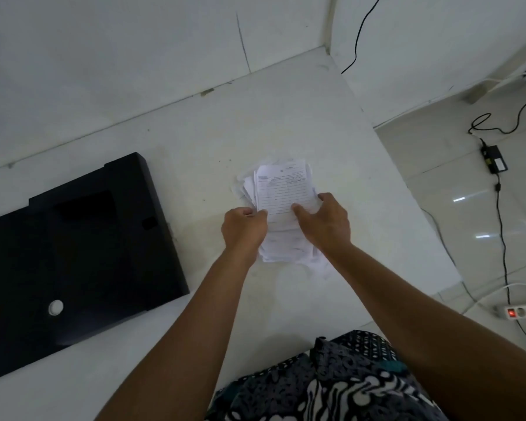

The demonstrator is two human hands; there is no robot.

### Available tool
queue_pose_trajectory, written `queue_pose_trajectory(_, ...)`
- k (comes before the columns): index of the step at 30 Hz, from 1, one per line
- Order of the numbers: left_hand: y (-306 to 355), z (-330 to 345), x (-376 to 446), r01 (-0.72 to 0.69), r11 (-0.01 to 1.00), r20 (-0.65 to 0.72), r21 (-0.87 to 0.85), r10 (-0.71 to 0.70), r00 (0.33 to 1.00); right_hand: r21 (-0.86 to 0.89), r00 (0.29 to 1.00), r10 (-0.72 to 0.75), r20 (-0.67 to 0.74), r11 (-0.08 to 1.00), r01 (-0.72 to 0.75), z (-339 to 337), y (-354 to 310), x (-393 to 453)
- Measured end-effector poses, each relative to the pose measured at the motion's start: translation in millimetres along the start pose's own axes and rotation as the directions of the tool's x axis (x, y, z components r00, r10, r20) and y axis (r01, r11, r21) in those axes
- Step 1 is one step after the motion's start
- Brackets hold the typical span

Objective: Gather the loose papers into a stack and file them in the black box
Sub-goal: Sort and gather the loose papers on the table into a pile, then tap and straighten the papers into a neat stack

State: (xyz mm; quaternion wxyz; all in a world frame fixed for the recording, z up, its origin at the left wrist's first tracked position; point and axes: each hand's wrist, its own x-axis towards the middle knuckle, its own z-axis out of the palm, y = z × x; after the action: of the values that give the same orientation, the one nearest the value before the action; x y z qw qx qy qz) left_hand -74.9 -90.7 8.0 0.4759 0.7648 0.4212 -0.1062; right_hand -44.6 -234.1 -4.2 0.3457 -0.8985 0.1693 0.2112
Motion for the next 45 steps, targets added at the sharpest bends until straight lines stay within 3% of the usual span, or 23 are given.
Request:
queue_pose_trajectory(8, 6.4, 4.7, 3.7, 0.078, 0.994, 0.048, -0.080, -0.075, 0.996, 0.157, 0.979, 0.119, 0.167, 0.977, -0.146, -8.3, -18.3, 19.1)
queue_pose_trajectory(13, 5.4, 4.2, 4.8, 0.098, 0.990, 0.033, -0.099, -0.095, 0.995, 0.310, 0.937, 0.185, 0.295, 0.909, -0.277, -12.9, -17.2, 29.4)
queue_pose_trajectory(17, 9.1, 2.6, 4.7, 0.136, 0.982, 0.023, -0.132, -0.134, 0.991, 0.313, 0.907, 0.201, 0.370, 0.892, -0.326, -15.1, -25.1, 34.0)
queue_pose_trajectory(25, 8.6, 0.8, 11.2, 0.135, 0.980, 0.048, -0.147, -0.129, 0.990, 0.319, 0.941, 0.064, 0.333, 0.931, -0.177, -12.4, -29.2, 33.9)
queue_pose_trajectory(28, 13.9, -4.7, 14.8, 0.042, 0.991, 0.038, -0.126, -0.037, 0.999, 0.383, 0.940, -0.037, 0.339, 0.918, -0.102, -13.7, -29.8, 31.9)
queue_pose_trajectory(34, 33.1, -29.9, 30.7, -0.054, 0.953, 0.163, -0.299, 0.106, 0.981, 0.542, 0.916, -0.245, 0.319, 0.839, 0.036, -29.1, -52.7, 34.8)
queue_pose_trajectory(37, 52.8, -41.8, 33.9, -0.195, 0.903, 0.041, -0.383, 0.227, 0.973, 0.611, 0.919, -0.324, 0.223, 0.781, 0.127, -37.1, -74.2, 36.0)
queue_pose_trajectory(40, 69.6, -52.8, 30.6, -0.395, 0.841, -0.058, -0.369, 0.403, 0.913, 0.658, 0.913, -0.397, 0.093, 0.713, 0.243, -41.2, -84.6, 38.7)
queue_pose_trajectory(45, 61.8, -50.2, 26.3, -0.452, 0.849, -0.115, -0.276, 0.437, 0.892, 0.411, 0.888, -0.460, -0.013, 0.807, 0.424, -25.6, -80.6, 46.1)
